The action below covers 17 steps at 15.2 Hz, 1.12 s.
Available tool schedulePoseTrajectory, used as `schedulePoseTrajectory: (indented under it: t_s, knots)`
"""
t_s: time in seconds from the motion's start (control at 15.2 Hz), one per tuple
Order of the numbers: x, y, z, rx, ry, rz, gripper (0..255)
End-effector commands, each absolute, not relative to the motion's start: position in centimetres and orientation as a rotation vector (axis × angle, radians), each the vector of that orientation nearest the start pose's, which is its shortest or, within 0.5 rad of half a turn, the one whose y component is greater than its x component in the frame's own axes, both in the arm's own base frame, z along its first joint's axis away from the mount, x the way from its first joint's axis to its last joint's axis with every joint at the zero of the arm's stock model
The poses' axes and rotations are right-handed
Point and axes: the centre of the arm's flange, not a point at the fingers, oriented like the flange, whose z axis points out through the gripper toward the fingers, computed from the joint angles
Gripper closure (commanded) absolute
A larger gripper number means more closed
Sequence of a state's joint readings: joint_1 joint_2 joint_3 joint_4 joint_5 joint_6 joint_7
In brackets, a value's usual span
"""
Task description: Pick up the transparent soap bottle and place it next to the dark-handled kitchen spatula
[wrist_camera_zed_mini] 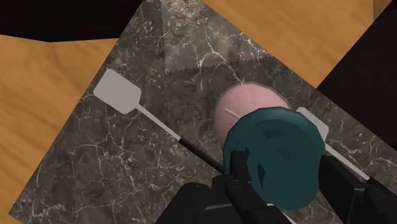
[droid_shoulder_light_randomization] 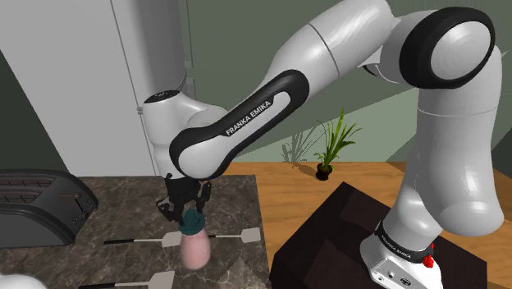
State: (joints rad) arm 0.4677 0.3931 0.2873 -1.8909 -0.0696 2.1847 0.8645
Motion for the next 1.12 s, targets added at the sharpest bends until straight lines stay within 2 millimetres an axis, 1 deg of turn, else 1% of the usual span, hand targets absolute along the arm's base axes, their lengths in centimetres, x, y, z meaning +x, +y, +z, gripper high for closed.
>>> schedulePoseTrajectory:
  t_s: [0.0, 0.86, 0.92, 1.06]
  knots:
    - [46.0, 41.6, 28.7, -3.156, 0.131, 0.150, 255]
    - [46.0, 41.6, 21.9, -3.156, 0.131, 0.150, 255]
    - [46.0, 41.6, 21.5, -3.156, 0.131, 0.150, 255]
    - [46.0, 41.6, 21.5, -3.156, 0.131, 0.150, 255]
